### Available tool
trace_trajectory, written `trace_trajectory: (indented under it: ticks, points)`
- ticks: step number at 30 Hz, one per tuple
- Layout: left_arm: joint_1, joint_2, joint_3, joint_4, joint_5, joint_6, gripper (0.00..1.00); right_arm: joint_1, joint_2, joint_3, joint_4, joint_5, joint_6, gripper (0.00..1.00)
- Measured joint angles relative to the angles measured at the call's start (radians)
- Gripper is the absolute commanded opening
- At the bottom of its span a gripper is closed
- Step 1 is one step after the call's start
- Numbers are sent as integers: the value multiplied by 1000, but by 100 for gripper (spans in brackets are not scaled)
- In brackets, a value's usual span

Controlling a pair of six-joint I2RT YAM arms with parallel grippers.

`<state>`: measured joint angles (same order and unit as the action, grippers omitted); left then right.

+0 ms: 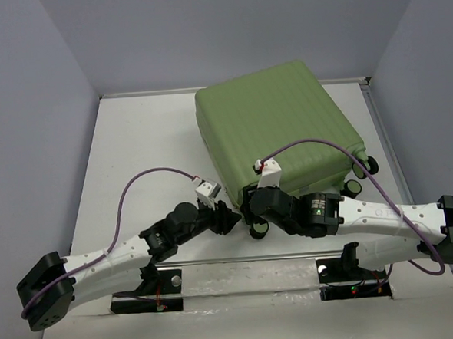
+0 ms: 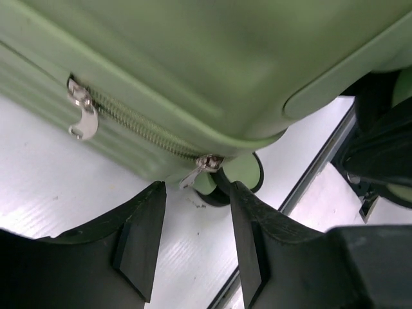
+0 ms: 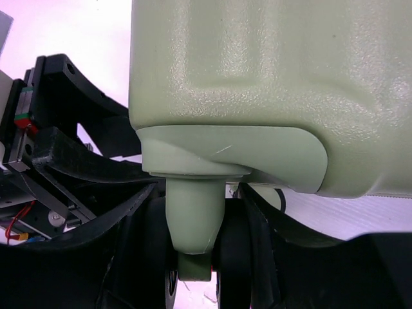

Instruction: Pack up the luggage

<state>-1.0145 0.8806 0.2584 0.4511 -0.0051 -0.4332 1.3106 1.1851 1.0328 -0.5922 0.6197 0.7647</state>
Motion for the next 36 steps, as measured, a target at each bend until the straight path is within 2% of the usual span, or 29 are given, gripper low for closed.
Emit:
trace_trajectory:
  ticks: [3,6,7,9,10,18,22,29,36]
  points:
    - [0,16,23,19,-11,18,52,0,0,-1,1,0,-1,7]
    - [0,39,47,32,-24,39,43,0,0,-1,2,-1,-2,7]
    - [0,43,50,31,-28,45,32,0,0,-1,2,-1,-2,7]
    - [-1,50,51,30,-30,53,17,0,0,-2,1,0,-2,7]
    - [-3,52,51,27,-24,60,6,0,0,-2,2,0,-3,7]
    - [-20,45,51,6,-42,66,6,0,-2,-8,7,2,-9,7]
    - [-22,13,63,-57,-112,57,6,0,-13,-26,35,0,-9,7]
    - [56,37,141,-182,-253,-16,6,0,-21,-45,74,-20,-9,7]
    - [122,113,238,-290,-286,-66,6,-6,38,-37,159,-8,-11,7]
